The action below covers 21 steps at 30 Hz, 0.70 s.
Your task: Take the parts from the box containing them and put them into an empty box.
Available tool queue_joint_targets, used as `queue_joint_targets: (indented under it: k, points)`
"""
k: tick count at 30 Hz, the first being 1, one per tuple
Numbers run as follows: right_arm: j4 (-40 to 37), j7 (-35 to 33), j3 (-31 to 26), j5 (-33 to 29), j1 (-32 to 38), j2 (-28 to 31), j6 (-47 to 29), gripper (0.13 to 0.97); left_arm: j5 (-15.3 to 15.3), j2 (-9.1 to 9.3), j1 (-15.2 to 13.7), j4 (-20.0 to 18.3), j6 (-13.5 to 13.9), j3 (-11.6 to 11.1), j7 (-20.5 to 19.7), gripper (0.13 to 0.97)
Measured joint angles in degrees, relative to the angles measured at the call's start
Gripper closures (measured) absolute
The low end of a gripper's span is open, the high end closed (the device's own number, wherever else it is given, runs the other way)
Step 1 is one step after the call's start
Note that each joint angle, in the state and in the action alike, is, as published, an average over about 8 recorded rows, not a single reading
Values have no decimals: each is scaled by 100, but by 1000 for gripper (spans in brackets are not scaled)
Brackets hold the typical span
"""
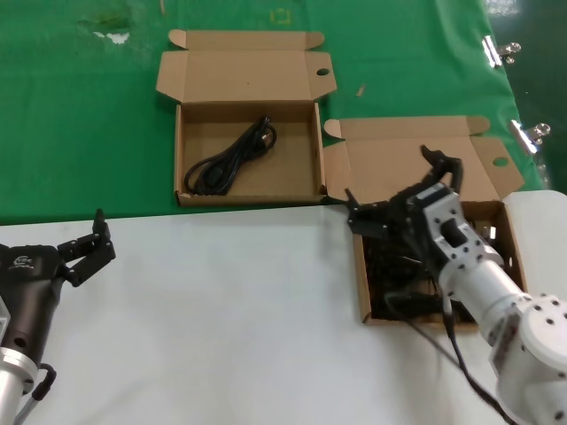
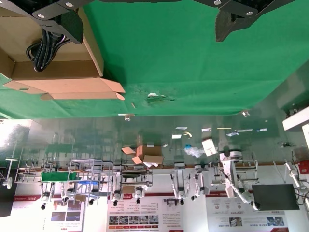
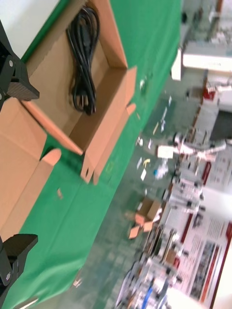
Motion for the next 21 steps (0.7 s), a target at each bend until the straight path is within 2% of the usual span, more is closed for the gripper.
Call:
queue_joint_targets:
  k: [15, 21]
  points:
    - [1783, 1706, 690, -204, -1494, 263, 609, 129, 0, 0, 0, 0, 0, 0, 3, 132]
    - [2129, 2038, 823, -244, -1784, 314, 727, 129, -1, 0, 0, 0, 0, 0, 2, 132]
